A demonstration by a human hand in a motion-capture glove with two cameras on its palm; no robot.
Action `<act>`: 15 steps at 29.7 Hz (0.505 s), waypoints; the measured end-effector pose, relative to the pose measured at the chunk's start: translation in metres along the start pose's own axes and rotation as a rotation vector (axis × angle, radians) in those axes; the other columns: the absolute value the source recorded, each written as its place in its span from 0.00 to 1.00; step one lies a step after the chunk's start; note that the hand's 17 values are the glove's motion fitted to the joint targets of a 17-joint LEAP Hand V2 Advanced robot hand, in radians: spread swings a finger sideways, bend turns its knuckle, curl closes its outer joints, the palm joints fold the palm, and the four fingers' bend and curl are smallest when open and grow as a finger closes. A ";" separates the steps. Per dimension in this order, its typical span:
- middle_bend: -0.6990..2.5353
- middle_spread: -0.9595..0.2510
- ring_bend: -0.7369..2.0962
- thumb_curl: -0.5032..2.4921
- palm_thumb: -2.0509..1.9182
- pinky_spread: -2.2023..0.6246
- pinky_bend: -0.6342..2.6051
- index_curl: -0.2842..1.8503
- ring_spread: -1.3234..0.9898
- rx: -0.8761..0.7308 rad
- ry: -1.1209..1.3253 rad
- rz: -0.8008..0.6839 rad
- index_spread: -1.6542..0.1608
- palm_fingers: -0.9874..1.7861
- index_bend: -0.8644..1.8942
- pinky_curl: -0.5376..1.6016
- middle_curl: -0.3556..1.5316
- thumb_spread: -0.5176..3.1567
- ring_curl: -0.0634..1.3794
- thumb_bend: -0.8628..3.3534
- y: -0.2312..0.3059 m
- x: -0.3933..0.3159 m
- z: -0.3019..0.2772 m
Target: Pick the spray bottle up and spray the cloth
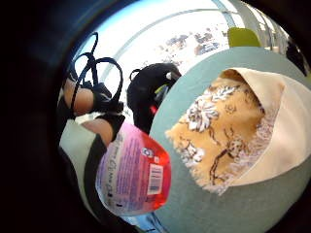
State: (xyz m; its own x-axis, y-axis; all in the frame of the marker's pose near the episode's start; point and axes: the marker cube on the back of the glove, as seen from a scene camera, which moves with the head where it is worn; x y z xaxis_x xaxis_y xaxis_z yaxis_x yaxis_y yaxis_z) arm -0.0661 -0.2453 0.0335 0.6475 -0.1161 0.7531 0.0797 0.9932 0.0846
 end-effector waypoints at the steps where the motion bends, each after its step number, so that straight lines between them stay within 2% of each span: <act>1: 0.35 0.75 0.46 0.34 0.72 0.81 0.29 0.26 0.55 0.001 -0.004 -0.011 0.81 0.75 0.35 0.42 0.43 0.44 0.31 0.20 0.000 -0.001 0.008; 6: 0.34 0.75 0.45 0.34 0.72 0.81 0.29 0.26 0.55 0.031 -0.058 -0.036 0.80 0.75 0.35 0.42 0.43 0.44 0.31 0.20 -0.002 0.002 0.040; 15: 0.34 0.74 0.45 0.33 0.72 0.81 0.28 0.26 0.55 0.041 -0.038 -0.059 0.80 0.75 0.35 0.42 0.43 0.44 0.31 0.20 0.002 0.009 0.064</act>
State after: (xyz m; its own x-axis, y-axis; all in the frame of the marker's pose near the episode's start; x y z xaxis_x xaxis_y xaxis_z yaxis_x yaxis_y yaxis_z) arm -0.1087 -0.2438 0.0828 0.6130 -0.1748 0.7705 0.0852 0.9842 0.1555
